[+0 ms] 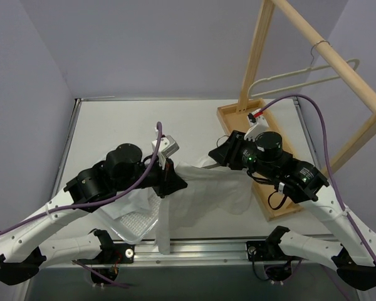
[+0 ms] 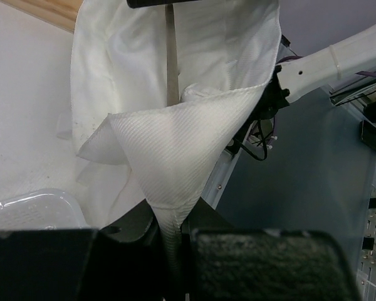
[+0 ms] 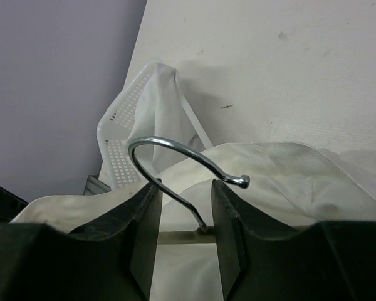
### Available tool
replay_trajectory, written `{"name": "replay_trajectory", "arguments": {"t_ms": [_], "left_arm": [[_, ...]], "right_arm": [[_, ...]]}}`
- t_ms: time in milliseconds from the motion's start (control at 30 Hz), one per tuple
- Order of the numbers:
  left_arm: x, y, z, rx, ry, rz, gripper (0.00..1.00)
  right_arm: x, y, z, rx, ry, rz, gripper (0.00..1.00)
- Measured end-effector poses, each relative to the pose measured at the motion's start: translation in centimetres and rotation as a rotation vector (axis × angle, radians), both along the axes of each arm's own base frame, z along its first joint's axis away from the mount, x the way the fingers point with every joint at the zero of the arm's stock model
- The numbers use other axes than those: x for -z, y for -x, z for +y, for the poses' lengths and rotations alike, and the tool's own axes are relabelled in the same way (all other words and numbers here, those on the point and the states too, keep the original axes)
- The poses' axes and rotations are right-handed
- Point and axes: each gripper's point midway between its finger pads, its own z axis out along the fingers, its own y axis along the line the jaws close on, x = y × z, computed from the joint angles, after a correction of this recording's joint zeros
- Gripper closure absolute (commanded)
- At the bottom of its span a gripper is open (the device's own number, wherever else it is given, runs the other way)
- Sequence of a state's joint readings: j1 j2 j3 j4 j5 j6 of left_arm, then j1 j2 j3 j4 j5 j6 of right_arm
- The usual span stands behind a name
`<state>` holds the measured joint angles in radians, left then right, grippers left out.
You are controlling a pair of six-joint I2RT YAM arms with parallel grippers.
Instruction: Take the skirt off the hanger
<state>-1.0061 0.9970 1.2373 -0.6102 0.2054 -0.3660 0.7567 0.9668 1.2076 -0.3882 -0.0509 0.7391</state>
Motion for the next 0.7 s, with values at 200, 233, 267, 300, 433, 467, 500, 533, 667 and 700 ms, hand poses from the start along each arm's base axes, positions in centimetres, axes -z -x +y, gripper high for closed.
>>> {"name": "replay_trajectory", "arguments": {"t_ms": [200,233,267,300,433,467,500,533,667,700], "left_arm": [[0.0,0.0,-0.3,0.009,0.000,0.011,0.98],[0.0,0.1,-0.3,0.010,0.000,0.013,0.98],[0.0,0.1,-0.3,0.009,0.001,0.014,0.98],[0.0,0.1,-0.3,0.010,0.002,0.019,0.98],[-0.2,0.1,-0.3,0.006,0.007,0.023,0.98],[-0.1,0.1,-0.3,0.006,0.004,0.024,0.98],[-0.1,0.2,-0.3,0.005,0.002,0.026,0.98],[-0.1,0.2,-0.3,0.005,0.002,0.026,0.95],[-0.4,0.1,-0.3,0.008,0.014,0.013,0.57],[-0.7,0.1,-0.3,0.008,0.024,0.001,0.52]], "right_arm": [[0.7,0.1,0.0,0.007,0.014,0.003,0.83],[0.9,0.1,0.0,0.012,0.016,0.004,0.87],[1.0,0.0,-0.1,0.016,0.018,0.003,0.92],[1.3,0.1,-0.2,0.018,0.025,0.001,1.00],[2.8,0.4,-0.4,0.019,0.069,0.010,1.00],[2.9,0.4,-0.4,0.024,0.070,0.010,1.00],[2.9,0.4,-0.4,0.029,0.068,0.009,1.00],[2.8,0.5,-0.5,0.033,0.064,0.006,1.00],[1.9,1.0,-1.1,0.042,0.038,-0.014,1.00],[1.7,1.1,-1.3,0.053,0.028,-0.017,1.00]]}}
